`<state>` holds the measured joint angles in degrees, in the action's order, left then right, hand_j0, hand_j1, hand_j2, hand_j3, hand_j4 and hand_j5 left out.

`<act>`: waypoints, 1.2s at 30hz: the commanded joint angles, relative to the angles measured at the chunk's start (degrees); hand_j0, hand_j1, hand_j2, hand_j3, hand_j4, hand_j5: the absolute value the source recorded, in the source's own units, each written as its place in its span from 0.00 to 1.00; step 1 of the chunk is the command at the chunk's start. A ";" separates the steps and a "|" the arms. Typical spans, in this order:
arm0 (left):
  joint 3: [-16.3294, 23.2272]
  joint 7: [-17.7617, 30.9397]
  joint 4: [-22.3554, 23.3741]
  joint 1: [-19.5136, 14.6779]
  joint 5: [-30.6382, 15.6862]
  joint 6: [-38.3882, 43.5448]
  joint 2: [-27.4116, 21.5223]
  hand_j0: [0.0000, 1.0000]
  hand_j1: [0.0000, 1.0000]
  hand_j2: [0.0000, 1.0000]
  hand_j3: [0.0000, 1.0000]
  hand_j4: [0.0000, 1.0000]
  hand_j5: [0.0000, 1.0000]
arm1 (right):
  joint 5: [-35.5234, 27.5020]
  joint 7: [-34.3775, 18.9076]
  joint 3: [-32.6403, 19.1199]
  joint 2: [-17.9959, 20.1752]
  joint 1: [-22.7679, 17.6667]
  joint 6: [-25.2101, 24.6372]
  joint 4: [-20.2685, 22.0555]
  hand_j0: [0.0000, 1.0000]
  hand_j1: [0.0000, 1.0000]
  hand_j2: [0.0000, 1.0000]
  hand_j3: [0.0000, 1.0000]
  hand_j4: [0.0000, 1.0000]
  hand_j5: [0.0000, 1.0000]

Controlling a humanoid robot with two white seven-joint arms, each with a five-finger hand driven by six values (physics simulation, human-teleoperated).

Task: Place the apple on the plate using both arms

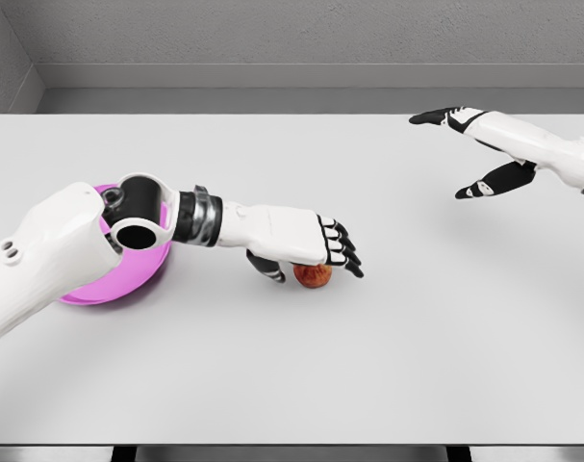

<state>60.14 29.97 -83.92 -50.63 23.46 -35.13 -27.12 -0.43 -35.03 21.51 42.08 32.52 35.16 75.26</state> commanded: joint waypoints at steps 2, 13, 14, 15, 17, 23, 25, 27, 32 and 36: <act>-0.03 0.09 0.16 -0.09 -0.17 0.13 0.05 0.93 0.93 0.93 0.93 0.93 0.93 | -0.44 0.03 -0.06 0.11 0.00 -0.16 0.07 1.00 1.00 1.00 1.00 1.00 1.00; 0.68 1.76 0.60 -0.17 2.20 0.13 2.07 0.93 0.93 0.93 0.93 0.93 0.93 | -0.44 0.03 -0.06 0.20 0.26 -0.16 0.33 1.00 1.00 1.00 1.00 1.00 1.00; 0.68 1.76 1.21 -0.26 2.20 0.13 2.07 0.93 0.93 0.93 0.93 0.93 0.93 | -0.44 0.03 -0.06 0.11 0.26 -0.16 0.33 1.00 1.00 1.00 1.00 1.00 1.00; 0.68 1.67 2.44 -0.44 2.20 0.13 2.16 0.93 0.93 0.93 0.93 0.93 0.93 | -0.44 0.03 -0.06 0.11 0.26 -0.16 0.33 1.00 1.00 1.00 1.00 1.00 1.00; 0.68 1.76 2.53 -0.53 2.20 0.13 2.16 0.93 0.93 0.93 0.93 0.93 0.93 | -0.44 0.03 -0.06 0.11 0.18 -0.16 0.33 1.00 1.00 1.00 1.00 1.00 1.00; 0.68 1.76 4.20 -0.62 3.08 0.13 2.16 0.93 0.93 0.93 0.93 0.93 0.93 | -0.44 0.03 -0.06 0.11 0.09 -0.16 0.33 1.00 1.00 1.00 1.00 1.00 1.00; 0.76 1.76 4.29 -0.62 3.08 0.13 2.25 0.93 0.93 0.93 0.93 0.93 0.93 | -0.44 0.03 -0.06 0.11 0.09 -0.16 0.33 1.00 1.00 1.00 1.00 1.00 1.00; 0.76 1.76 4.38 -0.79 3.08 0.13 2.25 0.93 0.93 0.93 0.93 0.93 0.93 | -0.44 0.03 -0.06 0.11 0.18 -0.16 0.33 1.00 1.00 1.00 1.00 1.00 1.00; 1.55 1.76 6.75 -1.05 3.96 0.13 4.53 0.93 0.93 0.93 0.93 0.93 0.93 | -0.44 0.03 -0.06 0.11 0.09 -0.16 0.33 1.00 1.00 1.00 1.00 1.00 1.00; 1.82 1.76 7.19 -1.05 3.96 0.13 4.62 0.93 0.93 0.93 0.93 0.93 0.93 | -0.44 0.03 -0.06 0.11 0.00 -0.16 0.33 1.00 1.00 1.00 1.00 1.00 1.00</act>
<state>61.83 31.74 -77.08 -51.77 27.67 -35.13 -22.68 -0.43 -35.03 21.47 42.13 32.52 35.17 75.56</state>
